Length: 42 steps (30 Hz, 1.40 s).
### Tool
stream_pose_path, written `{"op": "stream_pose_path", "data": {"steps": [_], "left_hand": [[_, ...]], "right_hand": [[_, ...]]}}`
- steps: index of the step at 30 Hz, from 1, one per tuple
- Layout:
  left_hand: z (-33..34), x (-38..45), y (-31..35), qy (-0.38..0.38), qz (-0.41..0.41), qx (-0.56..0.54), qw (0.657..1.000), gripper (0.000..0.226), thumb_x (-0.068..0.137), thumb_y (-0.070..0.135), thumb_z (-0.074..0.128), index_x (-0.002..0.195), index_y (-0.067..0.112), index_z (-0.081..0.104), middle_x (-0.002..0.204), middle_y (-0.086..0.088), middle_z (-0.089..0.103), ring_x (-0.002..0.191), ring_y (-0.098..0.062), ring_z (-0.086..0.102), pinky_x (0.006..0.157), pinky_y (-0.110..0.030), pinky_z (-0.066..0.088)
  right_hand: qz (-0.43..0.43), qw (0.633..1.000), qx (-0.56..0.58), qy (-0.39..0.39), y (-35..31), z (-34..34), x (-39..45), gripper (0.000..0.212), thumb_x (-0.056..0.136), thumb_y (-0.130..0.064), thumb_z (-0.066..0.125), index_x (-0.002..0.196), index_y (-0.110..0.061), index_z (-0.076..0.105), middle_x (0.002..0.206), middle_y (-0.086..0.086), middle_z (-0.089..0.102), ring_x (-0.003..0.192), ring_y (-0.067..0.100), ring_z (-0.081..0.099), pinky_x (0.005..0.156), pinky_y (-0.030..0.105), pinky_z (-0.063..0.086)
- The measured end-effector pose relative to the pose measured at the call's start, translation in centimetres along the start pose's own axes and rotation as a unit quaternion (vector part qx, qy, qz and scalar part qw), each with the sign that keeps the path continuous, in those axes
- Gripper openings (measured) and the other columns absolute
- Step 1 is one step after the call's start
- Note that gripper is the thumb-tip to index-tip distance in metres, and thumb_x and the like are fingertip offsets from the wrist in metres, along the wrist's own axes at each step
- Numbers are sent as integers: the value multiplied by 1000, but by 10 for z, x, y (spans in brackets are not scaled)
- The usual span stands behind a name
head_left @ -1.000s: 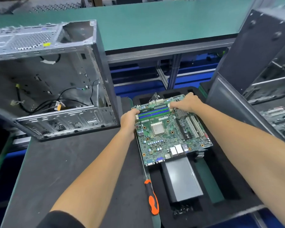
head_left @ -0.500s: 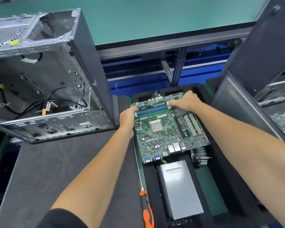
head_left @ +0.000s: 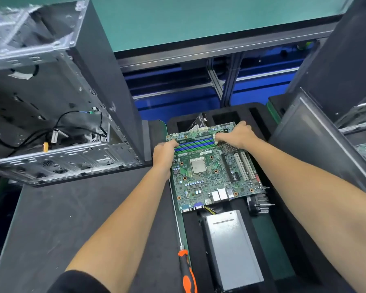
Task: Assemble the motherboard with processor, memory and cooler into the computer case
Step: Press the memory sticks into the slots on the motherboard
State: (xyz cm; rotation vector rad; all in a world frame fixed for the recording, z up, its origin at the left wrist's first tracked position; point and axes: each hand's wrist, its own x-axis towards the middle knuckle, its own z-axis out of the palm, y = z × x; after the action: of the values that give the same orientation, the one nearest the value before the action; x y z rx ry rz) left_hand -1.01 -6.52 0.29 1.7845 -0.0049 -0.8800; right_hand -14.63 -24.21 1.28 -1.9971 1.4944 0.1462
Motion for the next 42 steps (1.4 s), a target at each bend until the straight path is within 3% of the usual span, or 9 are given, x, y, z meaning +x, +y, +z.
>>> {"op": "stream_pose_path", "data": {"steps": [11, 17, 21, 25, 29, 33, 36, 39, 42], "left_hand": [[-5, -1, -5, -31, 13, 64, 997, 38, 81, 18, 62, 117, 10, 54, 114, -1, 49, 103, -21, 47, 97, -40, 43], [-14, -14, -5, -53, 50, 89, 993, 53, 82, 16, 61, 133, 10, 48, 132, -3, 49, 111, -20, 46, 90, -35, 37], [-23, -24, -7, -57, 62, 100, 991, 46, 82, 15, 60, 127, 11, 52, 125, -1, 51, 103, -17, 47, 82, -33, 35], [-42, -35, -10, -48, 77, 101, 991, 46, 83, 16, 61, 128, 12, 51, 119, 1, 49, 103, -15, 47, 83, -31, 35], [-69, -49, -12, -27, 96, 91, 991, 41, 82, 16, 62, 123, 15, 55, 119, 1, 53, 106, -18, 51, 79, -29, 38], [-110, -57, -13, 1, 124, 94, 988, 32, 82, 15, 62, 113, 19, 56, 109, 5, 54, 95, -11, 51, 72, -26, 38], [-151, -56, -16, 43, 134, 86, 986, 24, 83, 17, 61, 106, 22, 56, 103, 7, 55, 86, -3, 50, 63, -18, 36], [-192, -52, -19, 98, 139, 85, 982, 18, 84, 17, 60, 101, 20, 57, 103, 3, 59, 88, -9, 54, 65, -20, 37], [-227, -49, -19, 134, 138, 75, 978, 14, 85, 16, 59, 98, 19, 57, 103, 0, 61, 93, -16, 55, 75, -25, 37]], "right_hand": [[-3, 1000, 4, 23, 3, 2, -9, 114, 69, -58, 77, 148, -1, 17, 149, 22, 27, 133, 38, 37, 101, 46, 40], [-6, 1000, 4, 13, 4, 5, -22, 109, 77, -58, 72, 149, 1, 16, 150, 22, 27, 134, 38, 38, 102, 46, 39], [-5, 999, -7, 39, -1, 4, -36, 99, 80, -53, 71, 147, 0, 20, 148, 20, 29, 133, 36, 37, 102, 45, 39], [-68, 994, -27, 85, -22, 5, -58, 76, 86, -42, 66, 140, -3, 31, 141, 18, 34, 126, 35, 41, 92, 44, 42], [-178, 978, 14, 110, -63, 16, -87, 43, 89, -33, 63, 118, -7, 45, 127, 14, 42, 109, 31, 48, 84, 37, 42], [-262, 959, 67, 81, -115, 33, -126, 37, 90, -30, 61, 117, -9, 48, 119, 8, 44, 99, 26, 51, 87, 40, 45], [-336, 925, 69, 161, -148, 42, -161, 23, 89, -24, 59, 105, -8, 55, 102, 6, 54, 85, 23, 52, 72, 34, 44], [-486, 814, -20, 318, -176, 56, -203, 11, 74, -12, 63, 73, -6, 54, 64, 7, 55, 57, 26, 50, 46, 31, 40], [-581, 764, -78, 267, -206, 77, -231, 14, 71, -8, 64, 69, -8, 50, 60, 6, 51, 53, 29, 49, 45, 29, 30]]}}
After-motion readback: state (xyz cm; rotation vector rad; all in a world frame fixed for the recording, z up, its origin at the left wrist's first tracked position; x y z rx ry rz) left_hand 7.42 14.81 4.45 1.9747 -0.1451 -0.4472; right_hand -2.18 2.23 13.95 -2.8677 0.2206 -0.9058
